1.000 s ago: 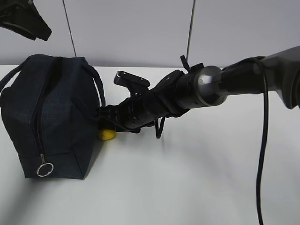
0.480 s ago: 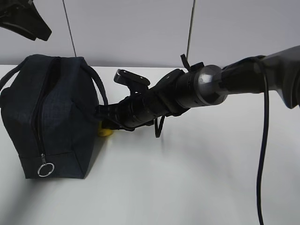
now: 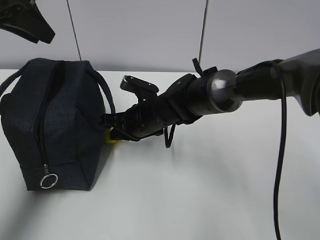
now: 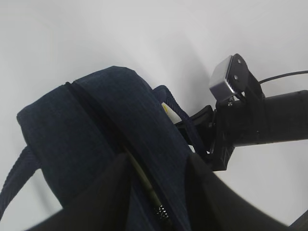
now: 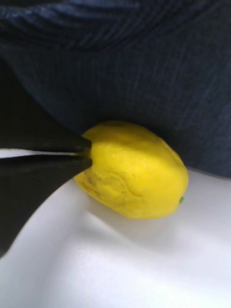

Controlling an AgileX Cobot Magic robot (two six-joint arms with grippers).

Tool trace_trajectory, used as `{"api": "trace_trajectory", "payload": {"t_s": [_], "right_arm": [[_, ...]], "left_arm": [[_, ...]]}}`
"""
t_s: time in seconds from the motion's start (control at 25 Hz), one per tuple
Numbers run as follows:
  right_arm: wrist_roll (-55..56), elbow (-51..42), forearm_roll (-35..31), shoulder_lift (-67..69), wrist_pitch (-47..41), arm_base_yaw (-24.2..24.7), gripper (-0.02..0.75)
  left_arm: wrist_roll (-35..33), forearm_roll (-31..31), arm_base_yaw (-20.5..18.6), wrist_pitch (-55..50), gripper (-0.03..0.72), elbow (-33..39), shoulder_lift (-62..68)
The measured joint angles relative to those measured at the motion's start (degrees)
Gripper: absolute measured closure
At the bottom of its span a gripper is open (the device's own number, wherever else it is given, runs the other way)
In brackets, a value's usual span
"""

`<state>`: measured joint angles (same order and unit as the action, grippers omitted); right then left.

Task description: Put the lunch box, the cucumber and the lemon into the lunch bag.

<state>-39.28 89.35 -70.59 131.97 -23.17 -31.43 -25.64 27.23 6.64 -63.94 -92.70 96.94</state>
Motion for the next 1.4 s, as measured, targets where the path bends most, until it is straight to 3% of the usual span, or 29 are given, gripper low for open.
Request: {"api": "trace_trajectory", "payload": {"t_s": [0.44, 0.64, 0.76, 1.4], "right_arm": [[0.00, 0.00, 3.11, -0.41, -4.22, 1.34, 0.709], [0.00, 0.00, 1.06, -0.41, -5.34, 1.86, 0.428], [0.00, 0.00, -2.65, -0.41, -5.22, 1.86, 0.335], [0.00, 0.80, -4.83, -0.41, 1.78, 1.86, 0.306]], "left_arm": [[-0.02, 0.00, 0.00, 0.00, 0.432, 0.00, 0.00], [-0.02, 0.00, 0.00, 0.00, 0.432, 0.00, 0.00], [-0.12, 0.00, 0.00, 0.00, 0.432, 0.00, 0.00], [-0.24, -1.82, 0.00, -1.03, 0.432, 0.00, 0.00]]}}
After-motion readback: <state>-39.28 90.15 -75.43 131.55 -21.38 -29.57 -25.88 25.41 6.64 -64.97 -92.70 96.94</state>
